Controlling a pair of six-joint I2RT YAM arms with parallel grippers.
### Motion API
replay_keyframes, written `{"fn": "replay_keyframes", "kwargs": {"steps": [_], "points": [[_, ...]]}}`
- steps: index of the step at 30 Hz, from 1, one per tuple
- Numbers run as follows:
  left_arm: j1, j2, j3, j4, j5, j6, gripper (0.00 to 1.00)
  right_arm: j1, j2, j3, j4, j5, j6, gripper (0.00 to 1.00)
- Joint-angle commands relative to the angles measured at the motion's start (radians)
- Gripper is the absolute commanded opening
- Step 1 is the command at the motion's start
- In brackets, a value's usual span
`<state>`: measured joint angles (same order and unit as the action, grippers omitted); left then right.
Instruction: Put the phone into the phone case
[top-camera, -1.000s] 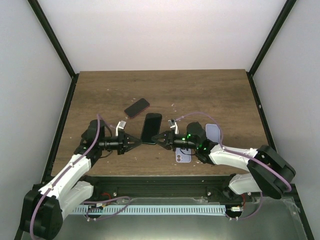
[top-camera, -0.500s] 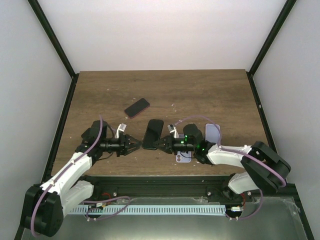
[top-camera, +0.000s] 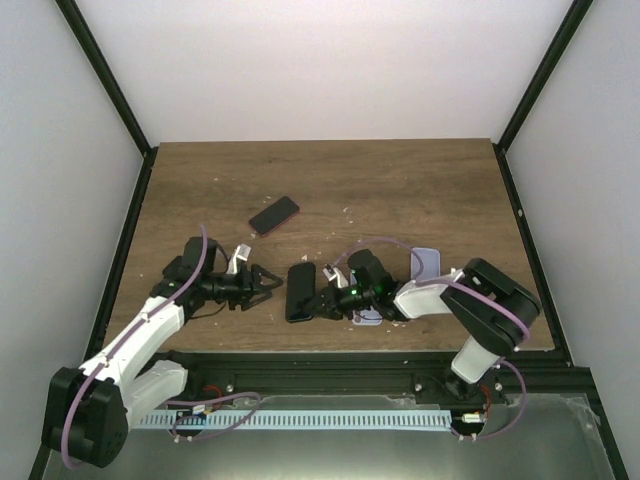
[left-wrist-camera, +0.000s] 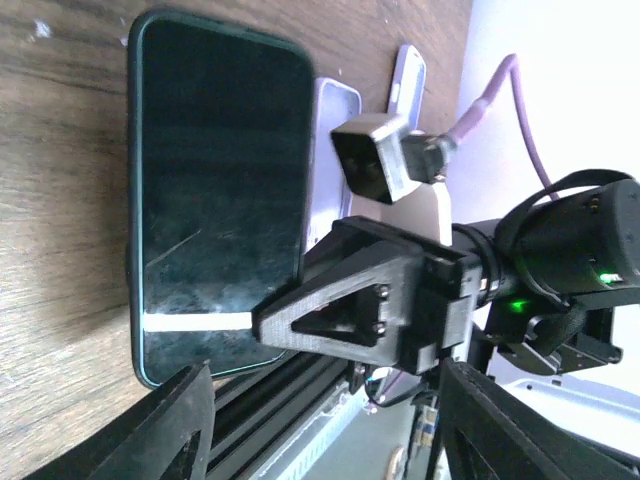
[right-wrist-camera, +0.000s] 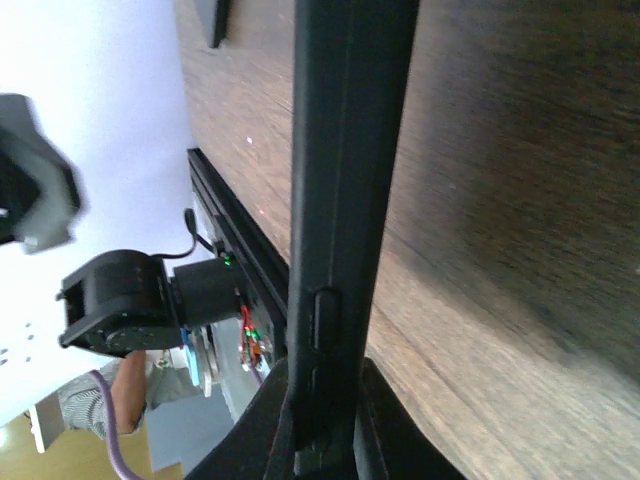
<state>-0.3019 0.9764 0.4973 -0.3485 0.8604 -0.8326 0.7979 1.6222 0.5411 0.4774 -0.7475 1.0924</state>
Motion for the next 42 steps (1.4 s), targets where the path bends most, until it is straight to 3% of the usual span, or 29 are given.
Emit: {"fn": "replay_keyframes", "kwargs": {"steps": [1, 5, 16, 23, 27, 31, 34, 42], "points": [[-0.003, -0.008, 0.086, -0.152, -0.097, 0.129, 0.66, -0.003, 0.044, 0.056, 0.034, -0.074, -0.072, 0.09], [-0.003, -0.022, 0.111, -0.207, -0.159, 0.161, 0.73, -0.003, 0.098, 0.079, 0.009, -0.085, -0.084, 0.13], [-0.004, -0.008, 0.124, -0.241, -0.233, 0.181, 0.74, -0.005, 0.079, 0.122, -0.239, 0.018, -0.15, 0.37], [-0.003, 0.024, 0.179, -0.286, -0.301, 0.203, 0.84, -0.005, -0.023, 0.153, -0.448, 0.127, -0.207, 0.62], [-0.002, 0.035, 0.195, -0.285, -0.336, 0.192, 0.99, -0.006, -0.099, 0.178, -0.574, 0.223, -0.246, 0.75], [0.002, 0.045, 0.227, -0.309, -0.41, 0.181, 1.0, -0.008, -0.177, 0.193, -0.672, 0.308, -0.264, 0.95], [0.017, 0.058, 0.259, -0.337, -0.475, 0.177, 1.0, -0.008, -0.228, 0.202, -0.716, 0.354, -0.275, 0.98], [0.182, 0.13, 0.302, -0.419, -0.772, 0.166, 1.0, -0.009, -0.352, 0.213, -0.755, 0.425, -0.318, 0.98]]}}
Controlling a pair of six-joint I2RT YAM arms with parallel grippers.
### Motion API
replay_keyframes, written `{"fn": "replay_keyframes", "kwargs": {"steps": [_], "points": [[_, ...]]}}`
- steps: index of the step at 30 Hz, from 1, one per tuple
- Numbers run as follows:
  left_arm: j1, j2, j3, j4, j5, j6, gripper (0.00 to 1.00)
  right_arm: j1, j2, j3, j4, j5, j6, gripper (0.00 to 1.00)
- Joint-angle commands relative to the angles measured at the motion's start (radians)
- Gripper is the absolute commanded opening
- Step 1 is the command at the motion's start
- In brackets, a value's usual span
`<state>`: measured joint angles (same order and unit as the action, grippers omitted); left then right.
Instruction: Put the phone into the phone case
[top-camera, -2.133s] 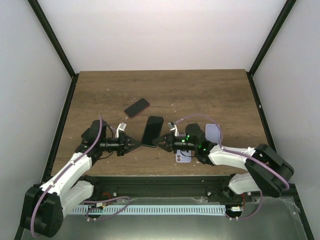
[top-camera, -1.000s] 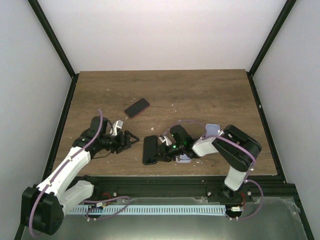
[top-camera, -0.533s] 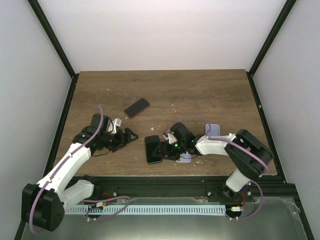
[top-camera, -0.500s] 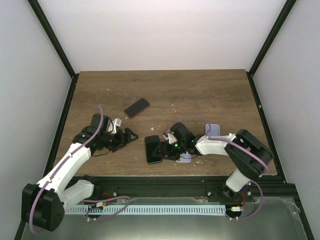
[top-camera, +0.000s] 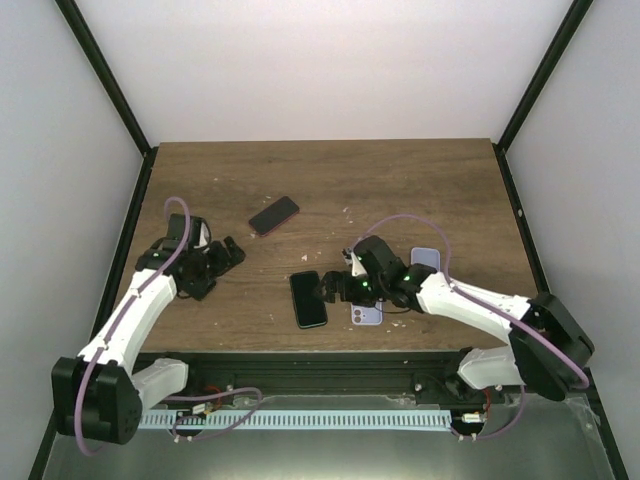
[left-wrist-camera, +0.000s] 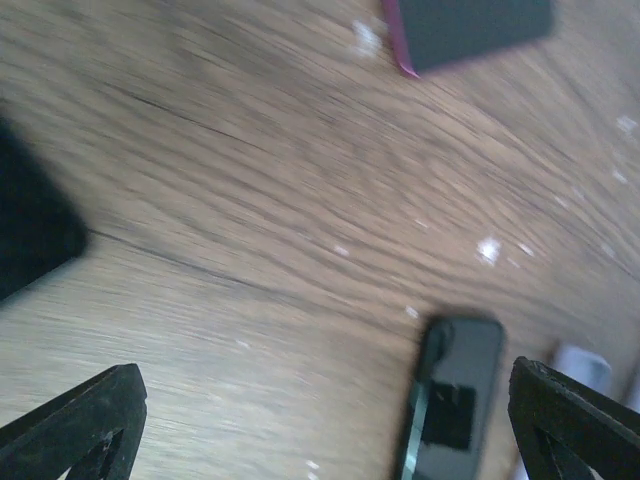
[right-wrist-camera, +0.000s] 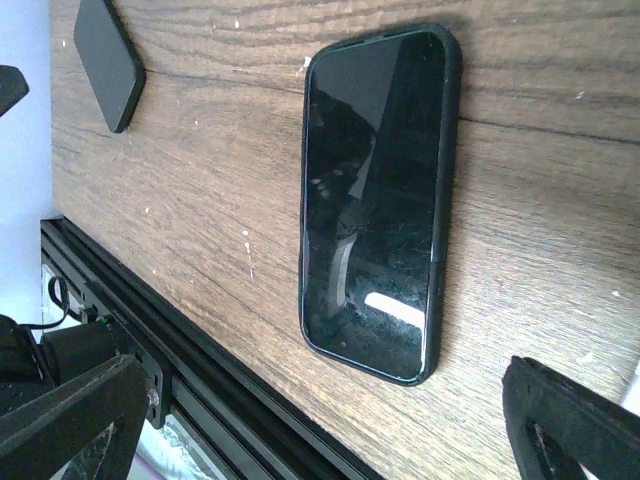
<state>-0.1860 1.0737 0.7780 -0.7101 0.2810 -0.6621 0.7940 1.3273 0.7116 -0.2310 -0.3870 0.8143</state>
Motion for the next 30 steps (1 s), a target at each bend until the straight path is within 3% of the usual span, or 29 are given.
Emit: {"fn": "replay_keyframes", "kwargs": {"steps": [1, 8, 15, 21, 30], "points": [[0.087, 0.044, 0.026, -0.059, -0.207, 0.011, 1.0, -0.005, -0.072, 0.04, -0.042, 0.065, -0.047, 0.98], [0.205, 0.183, 0.07, -0.083, -0.303, 0.003, 0.98, -0.004, -0.157, -0.002, -0.03, 0.088, -0.081, 0.98], [0.315, 0.313, 0.074, -0.018, -0.288, -0.056, 0.93, -0.006, -0.241, -0.021, -0.062, 0.138, -0.078, 0.98], [0.34, 0.438, 0.115, 0.003, -0.244, -0.045, 1.0, -0.006, -0.304, -0.044, -0.065, 0.179, -0.062, 0.98], [0.345, 0.532, 0.116, 0.056, -0.241, -0.048, 0.98, -0.006, -0.335, -0.058, -0.072, 0.192, -0.048, 0.98]]}}
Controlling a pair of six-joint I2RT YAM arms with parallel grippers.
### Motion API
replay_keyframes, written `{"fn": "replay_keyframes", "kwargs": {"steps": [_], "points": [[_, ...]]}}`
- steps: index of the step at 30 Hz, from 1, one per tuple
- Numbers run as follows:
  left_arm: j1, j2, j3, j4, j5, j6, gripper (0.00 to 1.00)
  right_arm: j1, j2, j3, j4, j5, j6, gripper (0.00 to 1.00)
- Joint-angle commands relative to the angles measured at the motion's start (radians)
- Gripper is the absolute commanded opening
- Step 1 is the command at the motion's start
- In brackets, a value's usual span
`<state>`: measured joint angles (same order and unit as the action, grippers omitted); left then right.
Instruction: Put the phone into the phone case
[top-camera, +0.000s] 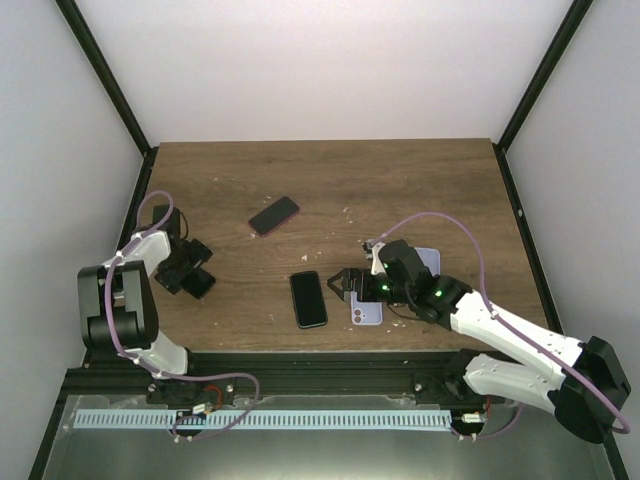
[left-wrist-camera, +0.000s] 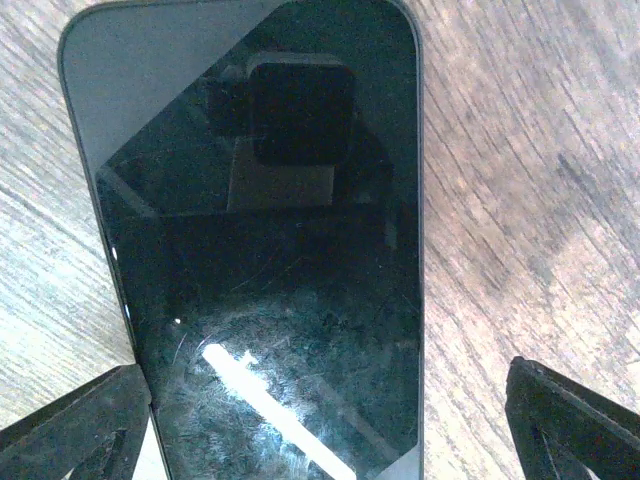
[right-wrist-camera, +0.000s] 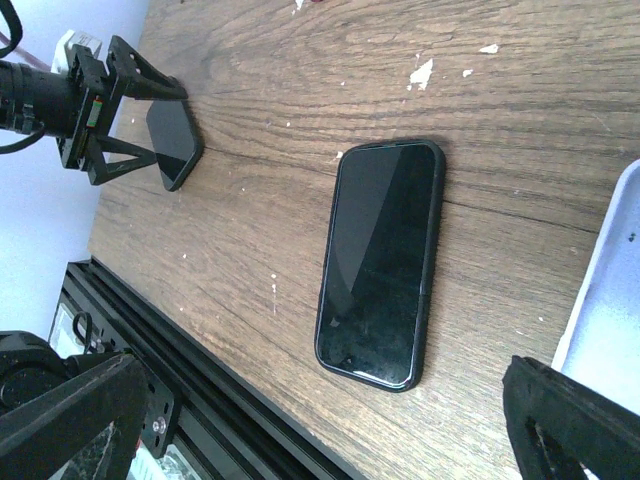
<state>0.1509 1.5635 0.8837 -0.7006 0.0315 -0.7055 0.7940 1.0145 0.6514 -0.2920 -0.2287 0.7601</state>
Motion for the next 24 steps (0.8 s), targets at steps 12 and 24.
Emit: {"fn": "replay_keyframes", "kwargs": {"steps": [12, 24], "points": [[0.021, 0.072, 0.043, -0.03, -0.035, -0.034, 0.98, -0.005, -0.079, -0.038, 0.034, 0.041, 0.032, 0.98], [0.021, 0.102, 0.051, -0.025, -0.028, -0.162, 0.93, -0.006, -0.124, -0.098, 0.07, 0.024, 0.059, 0.98]]}}
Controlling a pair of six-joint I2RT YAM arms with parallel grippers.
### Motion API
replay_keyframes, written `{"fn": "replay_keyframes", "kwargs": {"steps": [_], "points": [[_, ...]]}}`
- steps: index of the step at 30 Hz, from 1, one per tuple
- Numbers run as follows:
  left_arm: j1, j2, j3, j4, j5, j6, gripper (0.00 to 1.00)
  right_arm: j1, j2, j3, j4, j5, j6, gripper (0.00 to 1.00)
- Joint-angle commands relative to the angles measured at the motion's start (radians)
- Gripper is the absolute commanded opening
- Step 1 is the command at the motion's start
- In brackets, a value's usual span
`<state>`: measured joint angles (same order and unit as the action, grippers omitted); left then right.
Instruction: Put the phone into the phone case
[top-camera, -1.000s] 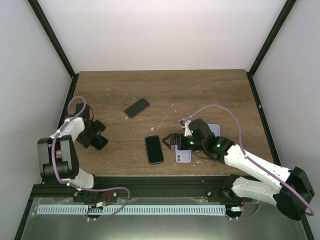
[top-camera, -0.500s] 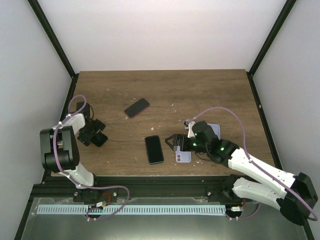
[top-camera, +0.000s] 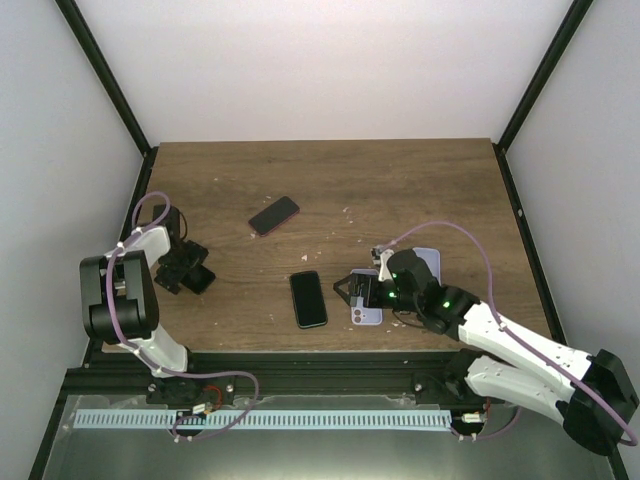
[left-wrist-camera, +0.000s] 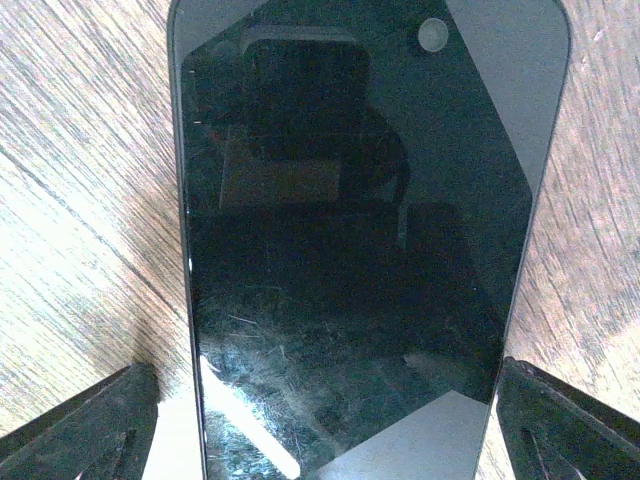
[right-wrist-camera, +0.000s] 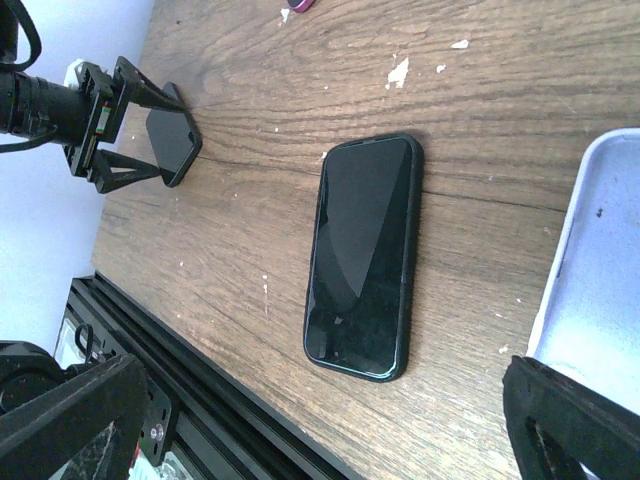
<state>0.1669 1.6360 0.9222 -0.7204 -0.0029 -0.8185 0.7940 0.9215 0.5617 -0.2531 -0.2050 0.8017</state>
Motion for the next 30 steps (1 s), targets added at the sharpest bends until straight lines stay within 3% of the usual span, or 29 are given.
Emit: {"fn": "replay_keyframes", "kwargs": {"steps": [1, 11, 20, 30], "points": [[0.005, 0.031, 0.011, -0.003, 0.004, -0.054, 0.92, -0.006, -0.035, -0.014, 0.032, 0.0, 0.018, 0.98], [0.005, 0.085, -0.014, 0.057, 0.058, -0.056, 0.92, -0.006, -0.058, -0.013, 0.014, 0.008, 0.019, 0.98], [0.005, 0.101, -0.024, 0.059, 0.082, -0.043, 1.0, -0.006, 0.01, 0.002, 0.02, -0.021, 0.031, 0.98], [0.005, 0.104, 0.013, -0.039, 0.023, -0.064, 0.91, -0.005, 0.001, -0.012, 0.031, -0.026, 0.059, 0.98]]}}
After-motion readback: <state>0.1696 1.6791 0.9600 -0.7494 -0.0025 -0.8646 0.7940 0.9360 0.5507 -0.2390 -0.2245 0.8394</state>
